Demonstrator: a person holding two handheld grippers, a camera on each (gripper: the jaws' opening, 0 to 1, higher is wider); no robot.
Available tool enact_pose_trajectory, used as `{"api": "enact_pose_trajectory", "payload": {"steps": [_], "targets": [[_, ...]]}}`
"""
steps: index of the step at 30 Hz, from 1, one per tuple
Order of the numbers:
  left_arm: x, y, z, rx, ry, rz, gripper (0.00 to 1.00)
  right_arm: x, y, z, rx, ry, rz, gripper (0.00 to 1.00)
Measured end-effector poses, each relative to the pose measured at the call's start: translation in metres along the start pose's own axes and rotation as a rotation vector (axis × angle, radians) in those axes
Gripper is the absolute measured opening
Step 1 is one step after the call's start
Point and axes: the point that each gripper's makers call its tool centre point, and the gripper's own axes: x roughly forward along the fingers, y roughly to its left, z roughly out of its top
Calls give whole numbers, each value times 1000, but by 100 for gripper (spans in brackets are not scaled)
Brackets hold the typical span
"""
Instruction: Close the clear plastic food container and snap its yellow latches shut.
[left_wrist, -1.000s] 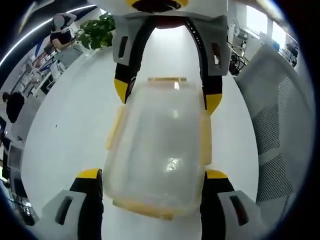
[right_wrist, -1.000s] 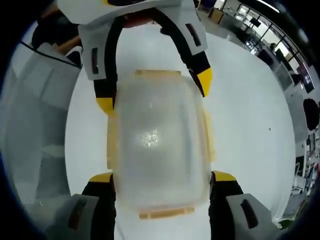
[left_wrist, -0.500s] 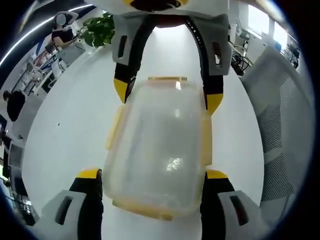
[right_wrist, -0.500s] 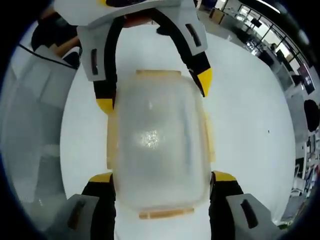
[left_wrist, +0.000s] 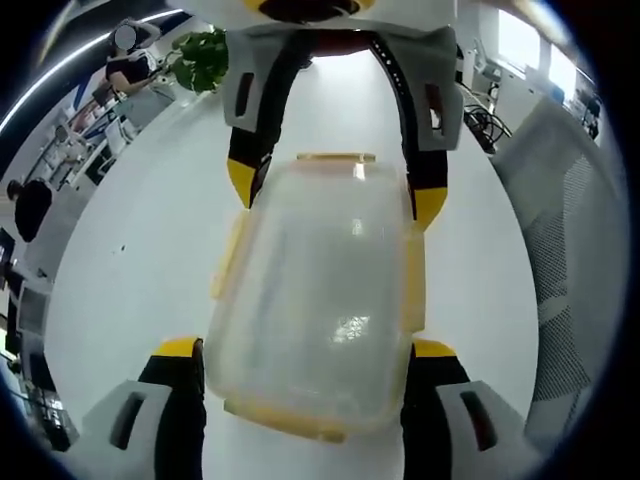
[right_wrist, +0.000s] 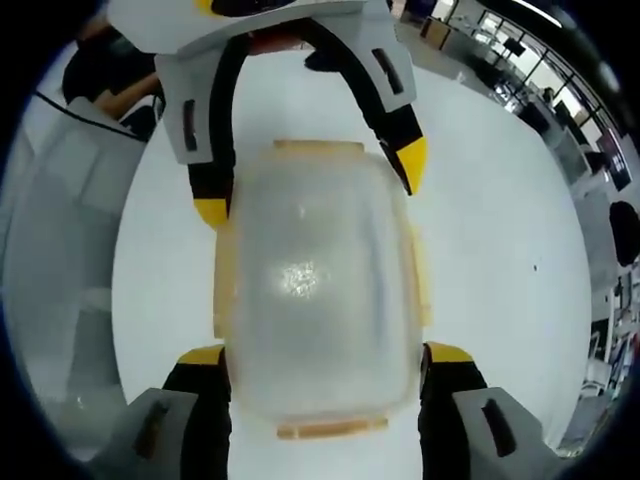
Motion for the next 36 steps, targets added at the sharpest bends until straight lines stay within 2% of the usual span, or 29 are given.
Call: {"api": "enact_pose_trajectory", "payload": {"steps": [27,36], "targets": [[9,31,2,-19,-12,17,82,4,-33,3,-24,2,7,78],[9,31,2,-17,-3,15,82,4,-33,2,-25,-3,8,78]]}}
